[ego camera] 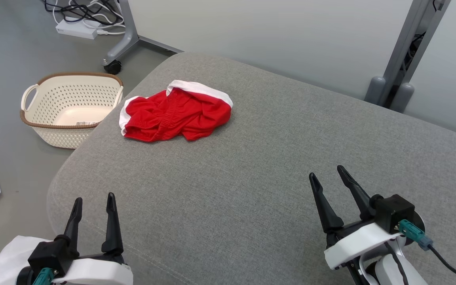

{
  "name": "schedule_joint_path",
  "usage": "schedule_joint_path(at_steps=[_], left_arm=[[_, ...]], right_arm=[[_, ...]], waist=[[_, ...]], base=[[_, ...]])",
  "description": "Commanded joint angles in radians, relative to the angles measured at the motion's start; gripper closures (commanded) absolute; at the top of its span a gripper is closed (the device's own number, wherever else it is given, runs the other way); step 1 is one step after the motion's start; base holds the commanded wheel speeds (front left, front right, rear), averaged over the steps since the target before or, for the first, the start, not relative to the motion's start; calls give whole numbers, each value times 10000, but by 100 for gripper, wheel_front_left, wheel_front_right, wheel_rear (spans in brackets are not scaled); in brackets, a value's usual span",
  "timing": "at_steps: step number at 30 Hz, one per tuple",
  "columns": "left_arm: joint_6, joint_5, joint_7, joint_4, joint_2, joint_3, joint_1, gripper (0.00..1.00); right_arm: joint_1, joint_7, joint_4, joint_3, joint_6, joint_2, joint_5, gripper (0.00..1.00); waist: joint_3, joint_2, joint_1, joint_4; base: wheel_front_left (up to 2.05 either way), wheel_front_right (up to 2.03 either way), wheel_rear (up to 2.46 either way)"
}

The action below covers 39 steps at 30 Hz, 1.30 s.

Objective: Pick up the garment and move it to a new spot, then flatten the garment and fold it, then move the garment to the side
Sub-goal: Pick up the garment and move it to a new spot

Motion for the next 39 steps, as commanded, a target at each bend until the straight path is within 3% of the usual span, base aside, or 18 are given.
schedule_joint_path(at_steps=[1, 12, 23, 28, 30, 32, 39], left_arm=[[79, -13, 0, -13, 33, 54, 12, 0], [-344, -297, 0, 486, 34, 275, -361, 0], [-1367, 28, 1, 1760, 114, 1577, -2116, 0], [-1565, 34, 1, 3094, 541, 1942, -3532, 0], [-1698, -684, 209, 4293, 754, 1946, -4531, 0], [-1757, -747, 386, 4921, 1325, 1721, -5267, 0], [-1761, -2233, 1763, 6475, 2231, 363, -7354, 0]], right_arm=[[-36, -15, 79, 21, 3, -76, 55, 0], [273, -15, -155, -469, 3, -71, -83, 0], [5, -15, -589, -701, 3, -76, -626, 0], [-518, -15, -933, -501, 3, -84, -809, 0], [-828, -15, -1060, -431, 3, -84, -979, 0], [-1064, -15, -1165, -267, 3, -79, -1061, 0], [-1690, -15, -1518, 169, 3, -85, -1251, 0]], waist=[[-12, 0, 0, -13], [-58, 0, 0, -125], [922, 0, 0, -991], [1620, 0, 0, -1607], [2056, 0, 0, -1898], [2377, 0, 0, -2103], [3430, 0, 0, -2640]], base=[[0, 0, 0], [0, 0, 0], [0, 0, 0], [0, 0, 0], [0, 0, 0], [0, 0, 0], [0, 0, 0]])
